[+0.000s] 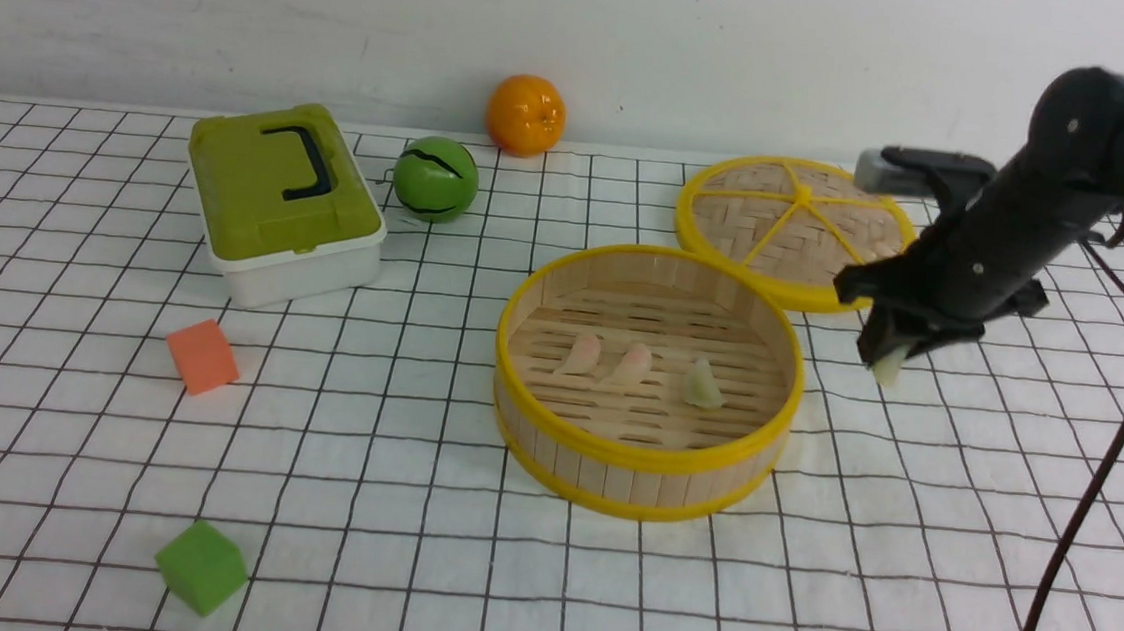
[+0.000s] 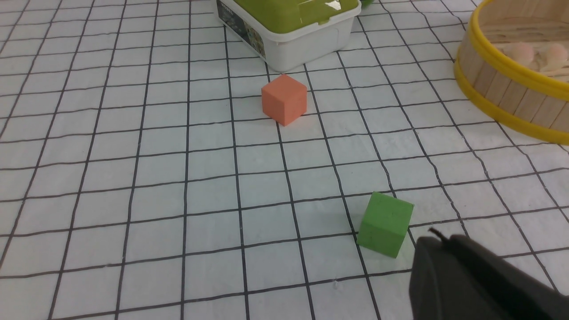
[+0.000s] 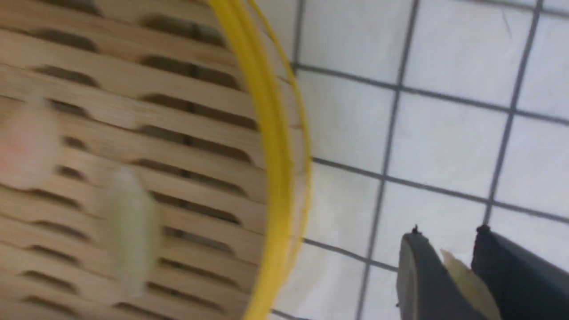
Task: Put the dumplings into the steamer on the table with the white tablecloth.
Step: 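Place the dumpling in the bamboo steamer basket with the right gripper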
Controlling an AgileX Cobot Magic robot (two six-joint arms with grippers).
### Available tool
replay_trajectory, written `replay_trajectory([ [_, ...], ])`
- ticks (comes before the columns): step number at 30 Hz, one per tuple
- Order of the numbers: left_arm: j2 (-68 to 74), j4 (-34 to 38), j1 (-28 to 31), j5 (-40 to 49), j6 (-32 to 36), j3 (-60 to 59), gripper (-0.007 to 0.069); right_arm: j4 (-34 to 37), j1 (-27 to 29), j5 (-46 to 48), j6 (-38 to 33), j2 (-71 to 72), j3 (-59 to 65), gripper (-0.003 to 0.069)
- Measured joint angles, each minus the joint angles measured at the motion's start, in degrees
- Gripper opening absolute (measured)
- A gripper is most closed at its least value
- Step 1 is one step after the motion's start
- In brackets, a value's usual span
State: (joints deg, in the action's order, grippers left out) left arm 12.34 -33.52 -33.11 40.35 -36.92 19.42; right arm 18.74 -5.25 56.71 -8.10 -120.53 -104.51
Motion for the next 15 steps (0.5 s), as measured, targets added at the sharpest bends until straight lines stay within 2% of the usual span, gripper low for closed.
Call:
replay_trajectory([
  [4, 0.0, 0.0, 0.0, 0.0, 0.0, 0.0, 0.0019, 11.1, -1.8, -0.3, -7.3, 2.1, -0.7, 0.0144],
  [7, 0.0, 0.0, 0.0, 0.0, 0.0, 0.0, 0.0019, 15.4, -5.0, -1.5, -12.5, 1.9, -0.6, 0.0144],
  [10, 0.0, 0.0, 0.0, 0.0, 0.0, 0.0, 0.0019, 15.3, -8.3, -3.2, -13.9, 0.6, -0.6, 0.0144],
  [15, 0.0, 0.0, 0.0, 0.0, 0.0, 0.0, 0.0019, 11.1, -12.1, -9.1, -13.8, -2.4, -0.4, 0.0144],
])
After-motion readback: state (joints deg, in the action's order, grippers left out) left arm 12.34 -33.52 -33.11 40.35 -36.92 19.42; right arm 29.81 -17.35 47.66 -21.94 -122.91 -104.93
